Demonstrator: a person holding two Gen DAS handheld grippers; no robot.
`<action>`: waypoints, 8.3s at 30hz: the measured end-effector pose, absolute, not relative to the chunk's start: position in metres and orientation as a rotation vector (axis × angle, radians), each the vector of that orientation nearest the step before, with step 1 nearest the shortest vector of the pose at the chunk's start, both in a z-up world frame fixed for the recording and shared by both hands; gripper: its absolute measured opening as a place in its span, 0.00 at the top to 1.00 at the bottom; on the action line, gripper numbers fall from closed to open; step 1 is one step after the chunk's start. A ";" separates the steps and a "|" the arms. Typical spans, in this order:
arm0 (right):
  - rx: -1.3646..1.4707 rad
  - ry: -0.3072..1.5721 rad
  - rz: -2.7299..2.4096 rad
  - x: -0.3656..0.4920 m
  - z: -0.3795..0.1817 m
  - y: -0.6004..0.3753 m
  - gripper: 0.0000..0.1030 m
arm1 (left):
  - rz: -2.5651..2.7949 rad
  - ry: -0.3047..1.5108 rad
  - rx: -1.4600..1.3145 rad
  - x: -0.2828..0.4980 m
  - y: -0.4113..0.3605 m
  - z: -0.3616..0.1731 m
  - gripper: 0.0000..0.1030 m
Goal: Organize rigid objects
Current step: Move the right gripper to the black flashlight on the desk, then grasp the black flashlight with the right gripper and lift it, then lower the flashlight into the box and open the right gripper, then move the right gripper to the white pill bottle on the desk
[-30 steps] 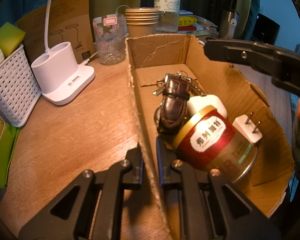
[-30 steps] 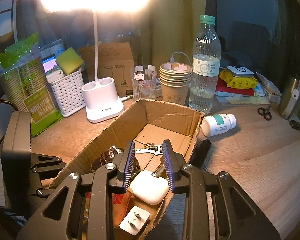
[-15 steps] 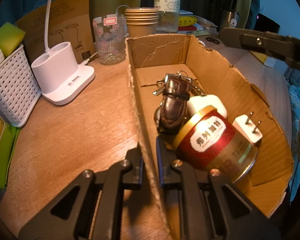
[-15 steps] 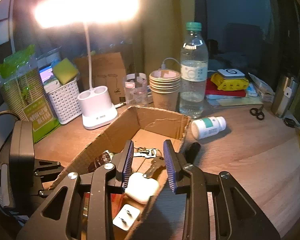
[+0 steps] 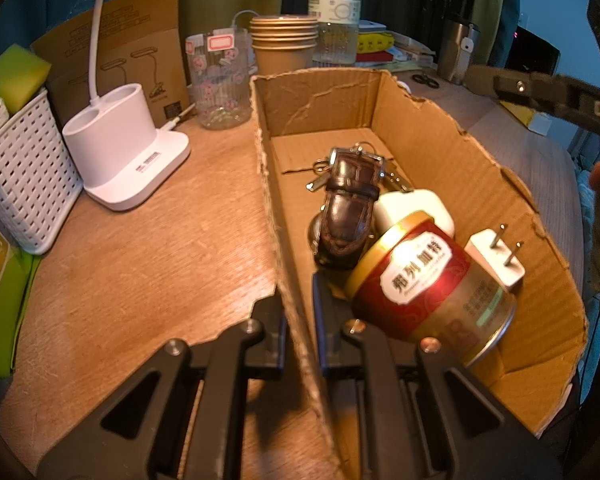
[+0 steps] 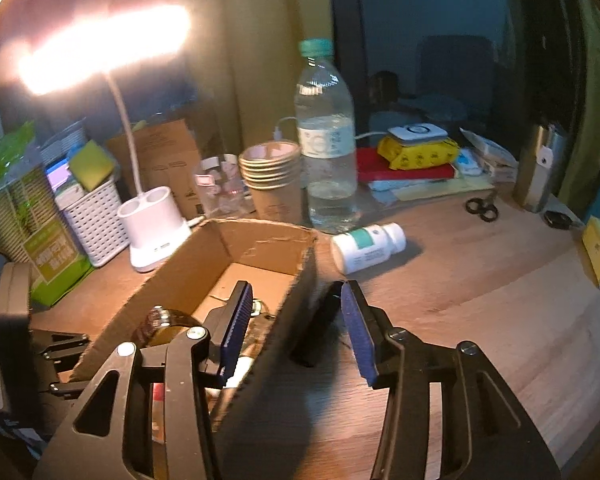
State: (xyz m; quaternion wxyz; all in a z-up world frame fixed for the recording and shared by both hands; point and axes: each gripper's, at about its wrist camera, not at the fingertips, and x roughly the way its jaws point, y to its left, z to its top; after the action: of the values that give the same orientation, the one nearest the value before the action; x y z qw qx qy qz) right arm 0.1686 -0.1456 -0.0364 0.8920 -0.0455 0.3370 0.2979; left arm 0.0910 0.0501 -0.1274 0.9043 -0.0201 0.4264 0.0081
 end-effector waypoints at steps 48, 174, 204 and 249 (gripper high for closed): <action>-0.093 0.930 0.562 0.221 -0.113 -0.142 0.57 | 0.023 0.879 -0.056 0.089 0.052 -0.128 0.88; -0.319 0.714 0.755 0.132 -0.045 -0.052 0.82 | 0.022 0.881 -0.059 0.090 0.052 -0.128 0.88; -0.178 0.726 0.767 0.133 -0.043 -0.092 0.70 | 0.021 0.881 -0.058 0.090 0.054 -0.128 0.88; 0.014 0.844 0.487 0.290 -0.084 -0.147 0.38 | 0.021 0.882 -0.058 0.090 0.053 -0.128 0.88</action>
State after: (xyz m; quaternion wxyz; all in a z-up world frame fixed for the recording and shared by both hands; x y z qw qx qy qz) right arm 0.2898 -0.1471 -0.0844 0.8836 0.0065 0.4056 0.2338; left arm 0.0905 0.0533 -0.1281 0.9039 -0.0281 0.4267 0.0103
